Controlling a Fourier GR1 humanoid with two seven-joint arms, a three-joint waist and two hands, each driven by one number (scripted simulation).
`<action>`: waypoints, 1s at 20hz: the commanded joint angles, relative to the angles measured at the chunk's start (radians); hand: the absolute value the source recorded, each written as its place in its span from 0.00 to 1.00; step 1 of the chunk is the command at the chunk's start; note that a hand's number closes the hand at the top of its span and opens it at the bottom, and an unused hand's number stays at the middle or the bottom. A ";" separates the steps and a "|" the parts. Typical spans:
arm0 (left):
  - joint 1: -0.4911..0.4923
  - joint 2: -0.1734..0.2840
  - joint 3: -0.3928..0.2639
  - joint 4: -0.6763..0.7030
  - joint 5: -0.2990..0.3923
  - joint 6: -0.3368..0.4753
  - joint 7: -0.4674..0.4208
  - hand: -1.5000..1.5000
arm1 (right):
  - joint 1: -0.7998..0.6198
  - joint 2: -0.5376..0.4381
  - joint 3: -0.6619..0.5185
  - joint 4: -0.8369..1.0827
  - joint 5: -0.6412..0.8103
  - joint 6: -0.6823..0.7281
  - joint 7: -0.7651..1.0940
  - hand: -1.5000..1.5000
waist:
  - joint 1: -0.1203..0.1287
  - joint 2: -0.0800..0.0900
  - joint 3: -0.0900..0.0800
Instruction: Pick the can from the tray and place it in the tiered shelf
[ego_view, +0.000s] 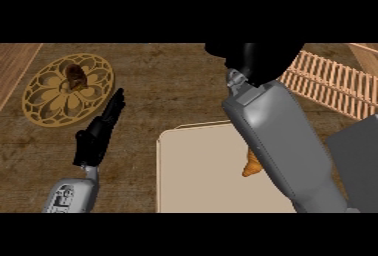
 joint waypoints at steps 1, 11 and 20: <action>-0.001 0.015 0.020 0.022 0.010 -0.009 -0.025 0.50 | -0.076 0.001 -0.073 0.013 0.085 0.126 0.169 1.00 | -0.004 0.003 0.000; -0.005 -0.011 -0.011 -0.039 -0.010 0.009 0.040 0.50 | -0.157 -0.038 -0.242 0.011 0.176 0.174 0.082 1.00 | 0.002 0.003 0.001; -0.014 -0.009 0.002 0.058 -0.025 0.013 -0.060 0.50 | -0.140 -0.135 -0.336 -0.014 0.166 0.234 -0.105 1.00 | -0.004 0.006 0.001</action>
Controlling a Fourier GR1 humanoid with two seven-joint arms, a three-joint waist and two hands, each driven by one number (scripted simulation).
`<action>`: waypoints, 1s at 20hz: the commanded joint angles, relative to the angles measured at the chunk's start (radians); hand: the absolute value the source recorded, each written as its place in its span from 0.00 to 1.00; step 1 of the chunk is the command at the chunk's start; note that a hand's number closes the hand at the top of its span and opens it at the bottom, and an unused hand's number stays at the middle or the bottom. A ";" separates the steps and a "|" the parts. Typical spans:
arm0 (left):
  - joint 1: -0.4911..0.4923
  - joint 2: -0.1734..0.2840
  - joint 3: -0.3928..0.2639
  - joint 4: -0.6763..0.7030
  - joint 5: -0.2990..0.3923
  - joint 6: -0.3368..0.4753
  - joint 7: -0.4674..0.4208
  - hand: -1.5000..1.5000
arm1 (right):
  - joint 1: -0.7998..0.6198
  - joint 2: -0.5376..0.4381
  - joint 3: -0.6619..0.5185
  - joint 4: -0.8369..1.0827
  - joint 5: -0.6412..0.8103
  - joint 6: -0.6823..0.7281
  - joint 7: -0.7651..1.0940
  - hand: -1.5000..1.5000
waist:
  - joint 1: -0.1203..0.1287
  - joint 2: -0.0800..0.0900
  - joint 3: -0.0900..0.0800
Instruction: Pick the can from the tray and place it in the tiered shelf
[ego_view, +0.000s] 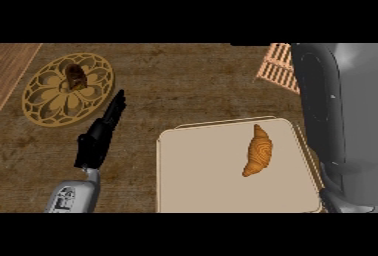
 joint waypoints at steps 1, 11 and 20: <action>0.000 0.006 0.004 -0.003 0.003 -0.009 -0.022 0.50 | -0.010 -0.023 -0.005 0.057 0.049 0.017 0.055 1.00 | 0.005 0.002 0.000; -0.044 0.009 0.016 -0.005 0.005 -0.011 0.028 0.50 | 0.021 -0.161 -0.070 0.225 0.019 -0.081 -0.110 1.00 | 0.006 0.003 0.000; -0.017 -0.016 0.000 -0.029 -0.002 0.007 0.043 0.50 | 0.022 -0.191 -0.166 0.268 -0.105 -0.433 -0.198 1.00 | 0.012 0.006 0.003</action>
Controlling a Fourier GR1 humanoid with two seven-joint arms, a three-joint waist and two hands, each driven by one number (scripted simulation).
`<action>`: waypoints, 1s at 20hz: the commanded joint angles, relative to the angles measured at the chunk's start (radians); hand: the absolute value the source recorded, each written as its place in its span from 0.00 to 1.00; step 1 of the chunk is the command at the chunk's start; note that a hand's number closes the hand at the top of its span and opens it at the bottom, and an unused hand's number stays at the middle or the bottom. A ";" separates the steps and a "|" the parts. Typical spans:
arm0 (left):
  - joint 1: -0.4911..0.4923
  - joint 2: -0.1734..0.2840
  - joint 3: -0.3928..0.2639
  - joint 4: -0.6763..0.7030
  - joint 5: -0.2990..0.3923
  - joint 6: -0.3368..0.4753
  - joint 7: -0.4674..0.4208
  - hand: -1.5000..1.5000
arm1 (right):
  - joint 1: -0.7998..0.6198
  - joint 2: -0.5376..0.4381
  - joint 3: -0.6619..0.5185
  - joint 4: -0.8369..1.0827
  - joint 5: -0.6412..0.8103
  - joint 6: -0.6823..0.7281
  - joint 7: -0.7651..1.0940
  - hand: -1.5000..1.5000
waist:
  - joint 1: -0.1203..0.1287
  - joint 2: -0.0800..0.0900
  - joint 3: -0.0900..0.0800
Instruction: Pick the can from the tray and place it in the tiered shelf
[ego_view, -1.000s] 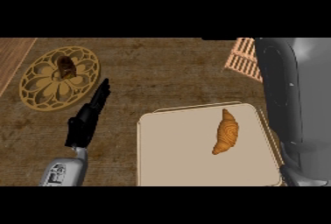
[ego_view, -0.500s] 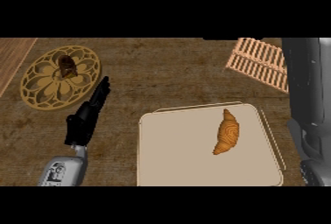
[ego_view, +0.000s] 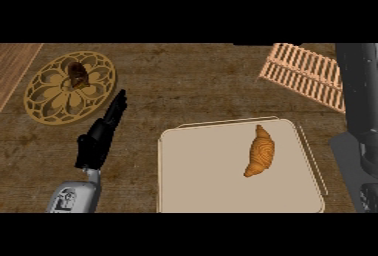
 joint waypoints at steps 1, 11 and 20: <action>-0.002 0.011 -0.004 0.006 -0.008 -0.009 -0.005 0.50 | 0.015 0.024 -0.052 -0.034 -0.085 -0.216 -0.019 1.00 | 0.003 0.002 0.000; -0.006 0.003 0.014 0.007 0.001 -0.001 -0.004 0.50 | 0.074 -0.096 -0.138 0.103 -0.293 -0.359 -0.229 1.00 | -0.006 -0.002 -0.001; -0.002 0.005 0.003 -0.008 -0.018 0.005 0.031 0.50 | 0.104 -0.118 -0.126 0.078 -0.037 -0.187 0.101 0.00 | -0.016 -0.009 -0.002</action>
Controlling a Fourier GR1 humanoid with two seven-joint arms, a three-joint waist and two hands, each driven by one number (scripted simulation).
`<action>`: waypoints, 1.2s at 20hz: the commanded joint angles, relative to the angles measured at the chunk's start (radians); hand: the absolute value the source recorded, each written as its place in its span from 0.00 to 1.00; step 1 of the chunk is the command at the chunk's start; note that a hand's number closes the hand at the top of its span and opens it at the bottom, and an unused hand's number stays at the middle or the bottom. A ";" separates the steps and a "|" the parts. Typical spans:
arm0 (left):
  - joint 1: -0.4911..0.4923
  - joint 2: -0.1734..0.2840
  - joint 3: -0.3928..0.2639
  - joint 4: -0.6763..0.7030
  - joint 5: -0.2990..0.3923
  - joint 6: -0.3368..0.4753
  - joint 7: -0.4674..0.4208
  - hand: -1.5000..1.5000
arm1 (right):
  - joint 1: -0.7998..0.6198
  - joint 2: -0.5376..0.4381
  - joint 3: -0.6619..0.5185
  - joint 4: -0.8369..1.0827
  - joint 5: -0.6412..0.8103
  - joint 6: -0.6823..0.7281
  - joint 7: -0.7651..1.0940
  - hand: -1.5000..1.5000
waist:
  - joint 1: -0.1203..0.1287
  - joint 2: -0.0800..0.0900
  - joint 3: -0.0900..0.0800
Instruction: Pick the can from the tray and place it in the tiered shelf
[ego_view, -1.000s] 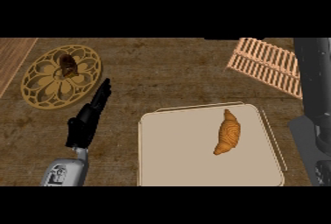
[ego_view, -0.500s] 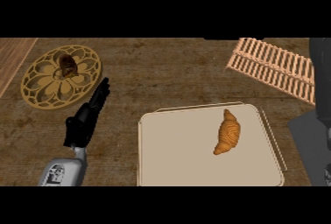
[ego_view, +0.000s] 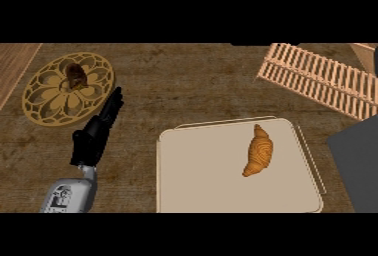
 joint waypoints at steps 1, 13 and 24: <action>-0.003 0.000 0.025 0.050 0.006 0.009 -0.045 0.50 | 0.065 0.023 0.020 -0.107 0.059 0.075 0.125 0.00 | -0.011 -0.003 0.000; 0.022 0.042 0.030 -0.042 0.040 -0.057 0.010 0.50 | 0.104 0.075 -0.009 -0.318 -0.140 -0.006 0.059 0.00 | -0.001 -0.005 0.000; 0.011 -0.022 -0.022 -0.029 -0.024 0.013 0.018 0.50 | 0.031 0.031 -0.070 -0.474 -0.218 -0.103 0.078 0.00 | -0.008 -0.006 0.001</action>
